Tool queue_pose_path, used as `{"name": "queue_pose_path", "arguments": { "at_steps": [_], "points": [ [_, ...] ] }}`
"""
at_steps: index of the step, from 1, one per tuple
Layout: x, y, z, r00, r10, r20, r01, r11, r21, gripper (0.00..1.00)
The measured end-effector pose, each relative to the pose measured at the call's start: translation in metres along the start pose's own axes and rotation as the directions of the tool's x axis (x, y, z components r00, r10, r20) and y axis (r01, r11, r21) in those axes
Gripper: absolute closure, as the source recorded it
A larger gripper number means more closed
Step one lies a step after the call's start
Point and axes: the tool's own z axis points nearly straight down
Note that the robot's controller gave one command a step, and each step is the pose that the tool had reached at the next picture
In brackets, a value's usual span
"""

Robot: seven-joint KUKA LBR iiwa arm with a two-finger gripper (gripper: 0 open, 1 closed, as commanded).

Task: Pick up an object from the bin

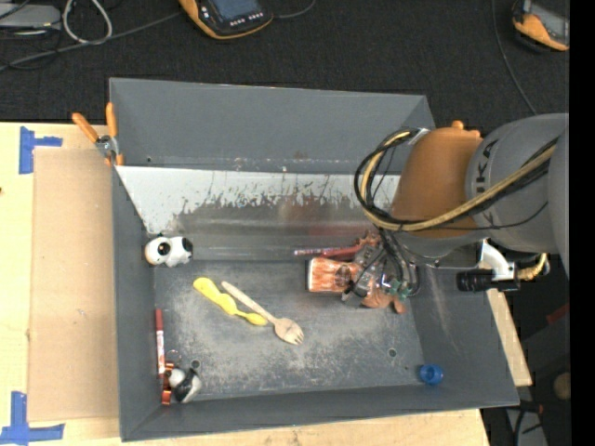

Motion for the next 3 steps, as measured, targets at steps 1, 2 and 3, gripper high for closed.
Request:
{"name": "queue_pose_path", "arguments": {
  "at_steps": [1, 2, 3],
  "points": [
    [0.005, 0.000, -0.031, 1.000, 0.008, -0.013, -0.008, 1.000, 0.003, 1.00],
    [-0.002, 0.004, -0.017, 0.999, 0.033, 0.002, -0.033, 0.999, -0.001, 1.00],
    [0.007, 0.001, -0.052, 1.000, 0.020, -0.015, -0.020, 1.000, 0.005, 1.00]
  ]
}}
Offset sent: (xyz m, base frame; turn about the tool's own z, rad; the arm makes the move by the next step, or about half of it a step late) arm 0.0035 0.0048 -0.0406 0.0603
